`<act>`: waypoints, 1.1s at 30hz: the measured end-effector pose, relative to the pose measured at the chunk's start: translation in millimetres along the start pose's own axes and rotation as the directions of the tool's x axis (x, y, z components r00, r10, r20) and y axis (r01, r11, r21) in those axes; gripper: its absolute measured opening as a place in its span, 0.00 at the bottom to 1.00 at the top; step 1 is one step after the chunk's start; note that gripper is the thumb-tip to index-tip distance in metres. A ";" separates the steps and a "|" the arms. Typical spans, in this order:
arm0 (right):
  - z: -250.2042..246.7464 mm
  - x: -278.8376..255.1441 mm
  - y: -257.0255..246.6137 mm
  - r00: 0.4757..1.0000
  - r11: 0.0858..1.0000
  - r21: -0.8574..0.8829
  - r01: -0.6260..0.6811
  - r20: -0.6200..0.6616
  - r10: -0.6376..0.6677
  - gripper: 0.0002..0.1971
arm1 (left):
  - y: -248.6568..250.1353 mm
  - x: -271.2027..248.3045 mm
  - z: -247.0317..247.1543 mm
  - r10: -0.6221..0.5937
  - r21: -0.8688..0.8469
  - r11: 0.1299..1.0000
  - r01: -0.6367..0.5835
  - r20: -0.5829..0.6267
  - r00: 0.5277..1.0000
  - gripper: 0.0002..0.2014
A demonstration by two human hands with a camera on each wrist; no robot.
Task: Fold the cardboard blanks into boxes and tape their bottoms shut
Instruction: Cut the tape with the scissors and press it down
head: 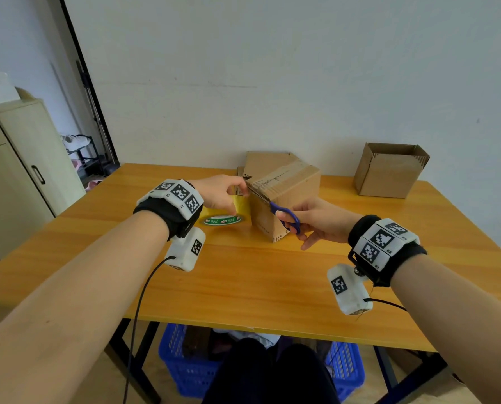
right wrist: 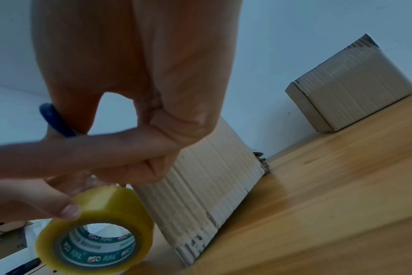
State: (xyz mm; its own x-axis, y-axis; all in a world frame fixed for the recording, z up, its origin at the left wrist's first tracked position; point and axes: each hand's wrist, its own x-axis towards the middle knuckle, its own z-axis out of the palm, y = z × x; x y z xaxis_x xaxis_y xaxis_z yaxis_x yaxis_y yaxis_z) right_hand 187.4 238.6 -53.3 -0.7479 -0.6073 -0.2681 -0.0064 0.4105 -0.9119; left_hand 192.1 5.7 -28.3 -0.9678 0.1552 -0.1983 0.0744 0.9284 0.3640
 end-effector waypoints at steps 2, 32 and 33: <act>-0.4 -0.4 0.7 1.000 1.000 0.014 -0.016 -0.004 0.016 0.15 | -0.6 1.4 0.2 0.001 0.005 1.000 -0.001 0.003 1.000 0.21; -19.4 -7.0 -4.8 0.999 0.996 -0.089 0.022 0.027 -0.020 0.11 | 3.8 5.2 -7.6 0.002 0.167 0.986 -0.004 0.009 1.000 0.21; -21.8 -8.1 -4.3 1.000 0.996 -0.080 0.027 0.015 -0.026 0.11 | 1.7 4.4 -7.4 -0.009 0.176 0.984 0.007 0.012 1.000 0.21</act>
State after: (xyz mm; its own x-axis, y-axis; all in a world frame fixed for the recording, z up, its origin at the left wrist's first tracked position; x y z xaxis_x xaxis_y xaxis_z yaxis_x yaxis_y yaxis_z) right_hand 179.0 256.5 -40.4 -0.7372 -0.6280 -0.2494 -0.0795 0.4471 -0.8910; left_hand 186.2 5.5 -21.8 -0.9655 0.1511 -0.2119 0.1093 0.9744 0.1967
